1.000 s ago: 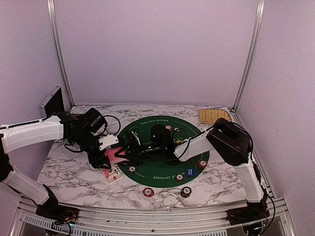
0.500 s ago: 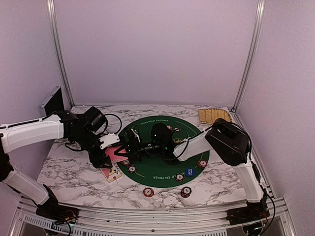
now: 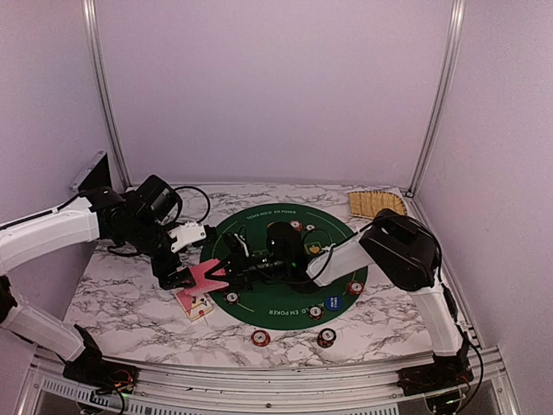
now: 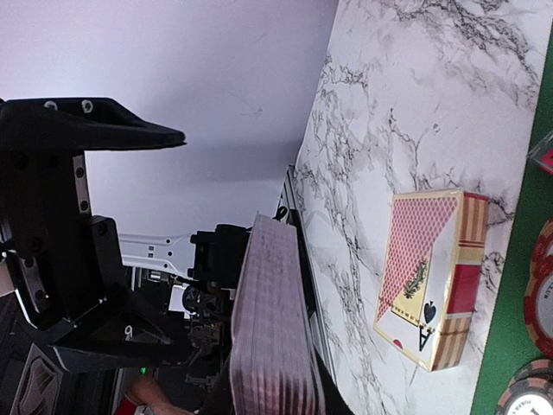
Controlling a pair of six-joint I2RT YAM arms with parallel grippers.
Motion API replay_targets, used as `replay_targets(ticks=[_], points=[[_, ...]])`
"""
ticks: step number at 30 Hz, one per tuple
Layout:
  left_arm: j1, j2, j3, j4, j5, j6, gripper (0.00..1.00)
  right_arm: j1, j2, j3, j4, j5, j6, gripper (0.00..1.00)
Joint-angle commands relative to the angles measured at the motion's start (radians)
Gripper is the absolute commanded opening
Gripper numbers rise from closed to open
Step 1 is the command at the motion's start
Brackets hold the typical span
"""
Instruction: Distribute texas hold em gaming equipment
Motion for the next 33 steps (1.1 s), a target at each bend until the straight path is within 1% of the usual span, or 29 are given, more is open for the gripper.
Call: replay_targets(ticks=[1, 3, 7, 17, 23, 33], points=[[-0.009, 0.024, 0.065, -0.037, 0.081, 0.017, 0.99, 0.006, -0.071, 0.057, -0.018, 0.026, -0.034, 0.0], [-0.022, 0.044, 0.083, -0.046, 0.095, 0.03, 0.99, 0.011, -0.083, 0.069, -0.042, 0.037, -0.046, 0.0], [-0.051, 0.093, 0.117, -0.061, 0.06, 0.062, 0.99, 0.011, -0.109, 0.063, -0.053, 0.053, -0.057, 0.0], [-0.05, 0.148, 0.134, -0.059, -0.037, 0.096, 0.99, 0.01, -0.148, 0.038, -0.06, 0.054, -0.076, 0.0], [-0.049, 0.17, 0.166, -0.051, -0.023, 0.097, 0.99, 0.011, -0.143, 0.043, -0.058, 0.044, -0.074, 0.0], [-0.049, 0.152, 0.111, -0.04, 0.003, 0.149, 0.94, 0.011, -0.125, 0.038, -0.024, 0.038, -0.045, 0.0]])
